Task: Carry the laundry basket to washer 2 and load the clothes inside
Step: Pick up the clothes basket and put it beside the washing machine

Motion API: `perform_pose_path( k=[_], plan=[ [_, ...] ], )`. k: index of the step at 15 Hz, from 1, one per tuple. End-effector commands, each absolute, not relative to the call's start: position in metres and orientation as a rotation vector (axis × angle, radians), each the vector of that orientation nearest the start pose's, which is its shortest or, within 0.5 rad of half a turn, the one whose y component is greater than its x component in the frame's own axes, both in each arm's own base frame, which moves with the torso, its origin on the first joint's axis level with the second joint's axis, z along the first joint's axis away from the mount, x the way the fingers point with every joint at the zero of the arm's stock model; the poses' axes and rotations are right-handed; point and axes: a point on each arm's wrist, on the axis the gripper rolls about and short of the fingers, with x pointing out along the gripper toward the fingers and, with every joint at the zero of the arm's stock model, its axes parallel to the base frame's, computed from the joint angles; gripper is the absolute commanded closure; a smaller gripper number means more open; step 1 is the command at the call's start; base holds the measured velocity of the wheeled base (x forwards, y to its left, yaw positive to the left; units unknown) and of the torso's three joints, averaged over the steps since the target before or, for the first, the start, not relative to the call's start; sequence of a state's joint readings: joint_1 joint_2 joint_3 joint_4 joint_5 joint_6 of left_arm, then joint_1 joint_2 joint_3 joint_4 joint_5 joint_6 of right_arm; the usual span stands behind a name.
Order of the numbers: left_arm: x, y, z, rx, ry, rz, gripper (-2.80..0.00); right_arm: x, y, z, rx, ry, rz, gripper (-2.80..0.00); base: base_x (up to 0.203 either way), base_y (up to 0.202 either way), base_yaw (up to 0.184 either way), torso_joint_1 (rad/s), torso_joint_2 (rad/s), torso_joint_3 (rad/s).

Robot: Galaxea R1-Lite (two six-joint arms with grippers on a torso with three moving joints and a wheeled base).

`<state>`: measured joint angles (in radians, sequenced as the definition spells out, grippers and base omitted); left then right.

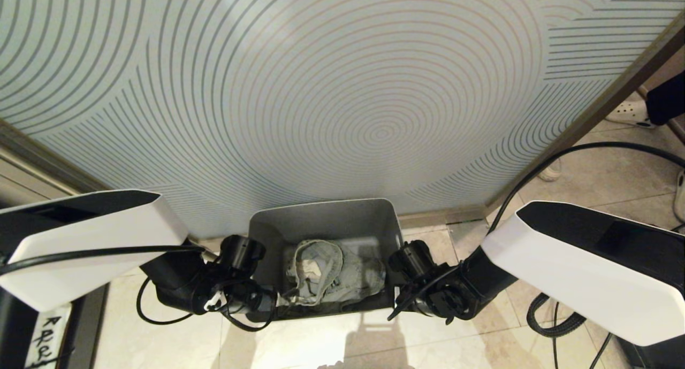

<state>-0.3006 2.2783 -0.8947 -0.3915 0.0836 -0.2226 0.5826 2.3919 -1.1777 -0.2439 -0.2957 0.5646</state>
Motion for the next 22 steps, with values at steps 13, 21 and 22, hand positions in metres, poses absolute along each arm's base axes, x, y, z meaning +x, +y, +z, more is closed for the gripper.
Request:
perform_pose_path(
  k=[13,21,22],
  plan=[
    [0.3452,-0.1049,-0.0137,-0.015,0.975,-0.083,0.0,0.3449,0.2195,-0.0176,0.112,0.913,0.005,0.0,0.0,0.0,0.0,0.0,0.0,0.0],
    [0.3449,-0.1048,-0.0149,-0.012,0.981,-0.082,0.0,0.3449,0.2195,-0.0176,0.112,0.913,0.005,0.0,0.0,0.0,0.0,0.0,0.0,0.0],
    [0.3445,-0.1046,-0.0142,-0.013,0.981,-0.082,0.0,0.3447,0.2194,-0.0172,0.112,0.913,0.005,0.0,0.0,0.0,0.0,0.0,0.0,0.0]
  ],
)
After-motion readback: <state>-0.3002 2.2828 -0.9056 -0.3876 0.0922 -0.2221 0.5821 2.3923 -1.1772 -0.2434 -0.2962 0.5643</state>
